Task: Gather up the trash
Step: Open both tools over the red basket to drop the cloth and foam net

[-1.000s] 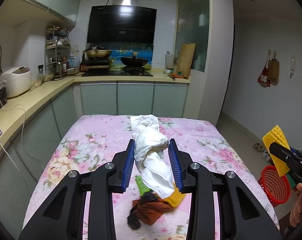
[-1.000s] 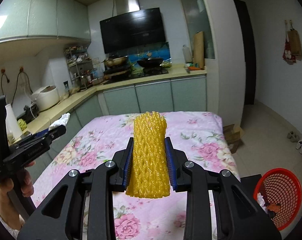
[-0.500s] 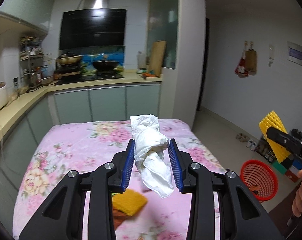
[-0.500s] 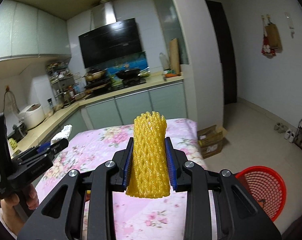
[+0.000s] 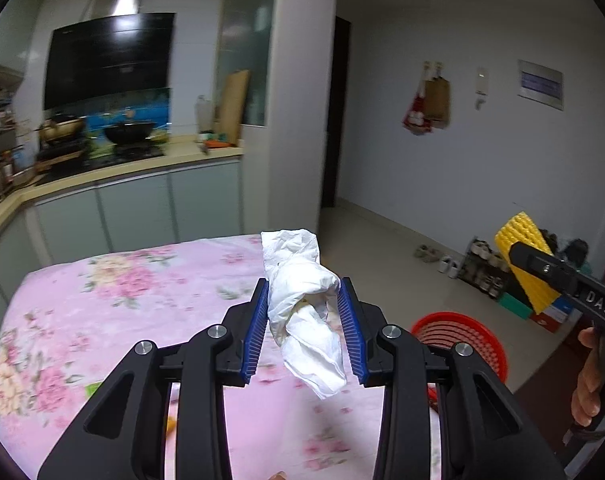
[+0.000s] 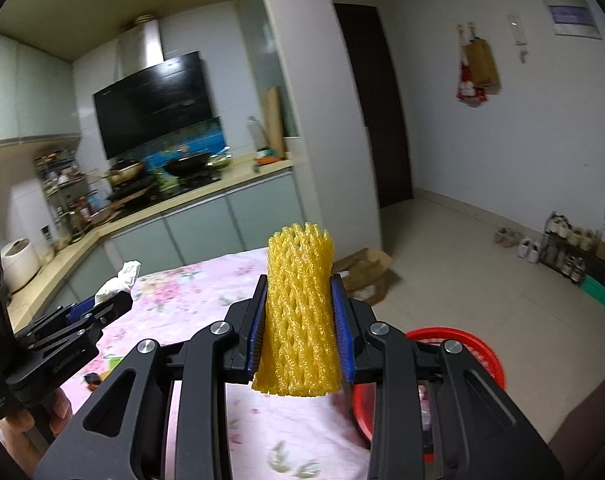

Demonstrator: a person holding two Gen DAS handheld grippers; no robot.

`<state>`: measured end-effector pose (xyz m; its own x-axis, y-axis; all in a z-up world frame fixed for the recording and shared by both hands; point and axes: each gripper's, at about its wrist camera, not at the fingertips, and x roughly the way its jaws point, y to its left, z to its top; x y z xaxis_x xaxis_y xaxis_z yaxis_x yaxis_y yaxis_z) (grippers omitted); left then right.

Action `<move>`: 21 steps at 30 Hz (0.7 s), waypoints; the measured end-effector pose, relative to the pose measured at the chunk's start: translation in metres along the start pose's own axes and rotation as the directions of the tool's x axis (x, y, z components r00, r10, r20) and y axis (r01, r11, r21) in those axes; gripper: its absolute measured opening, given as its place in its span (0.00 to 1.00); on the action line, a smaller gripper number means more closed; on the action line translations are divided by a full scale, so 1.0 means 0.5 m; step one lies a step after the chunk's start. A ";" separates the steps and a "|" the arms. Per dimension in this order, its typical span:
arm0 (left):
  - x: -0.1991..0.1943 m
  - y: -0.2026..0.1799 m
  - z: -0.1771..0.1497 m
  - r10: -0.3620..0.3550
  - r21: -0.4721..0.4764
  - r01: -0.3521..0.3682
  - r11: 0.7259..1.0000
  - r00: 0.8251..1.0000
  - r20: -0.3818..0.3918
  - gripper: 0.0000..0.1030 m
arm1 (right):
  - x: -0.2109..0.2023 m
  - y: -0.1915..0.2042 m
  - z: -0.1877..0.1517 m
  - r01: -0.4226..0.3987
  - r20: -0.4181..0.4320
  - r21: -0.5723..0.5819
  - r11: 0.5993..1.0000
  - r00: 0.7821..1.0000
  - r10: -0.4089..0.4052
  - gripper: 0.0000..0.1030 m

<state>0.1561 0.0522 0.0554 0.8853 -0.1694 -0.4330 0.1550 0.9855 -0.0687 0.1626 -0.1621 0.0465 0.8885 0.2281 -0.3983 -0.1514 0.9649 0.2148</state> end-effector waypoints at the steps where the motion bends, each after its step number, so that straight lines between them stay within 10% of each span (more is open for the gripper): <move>1: 0.009 -0.016 0.000 -0.017 0.006 0.017 1.000 1.000 -0.002 0.32 | 0.000 -0.013 -0.002 0.014 -0.002 0.006 1.000 1.000 -0.014 0.29; 8: 0.083 -0.116 -0.021 -0.144 0.016 0.145 0.989 0.988 -0.064 0.32 | 0.004 -0.100 -0.024 0.119 -0.029 0.054 0.991 0.993 -0.117 0.29; 21: 0.255 -0.281 -0.108 -0.312 0.033 0.332 0.943 0.912 -0.266 0.32 | 0.079 -0.238 -0.102 0.259 -0.192 0.143 0.955 0.954 -0.229 0.29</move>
<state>0.2235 -0.1075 -0.0389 0.6426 -0.4604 -0.6125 0.4546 0.8725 -0.1789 0.1936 -0.2612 -0.0405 0.7993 0.0213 -0.6005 0.1471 0.9620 0.2300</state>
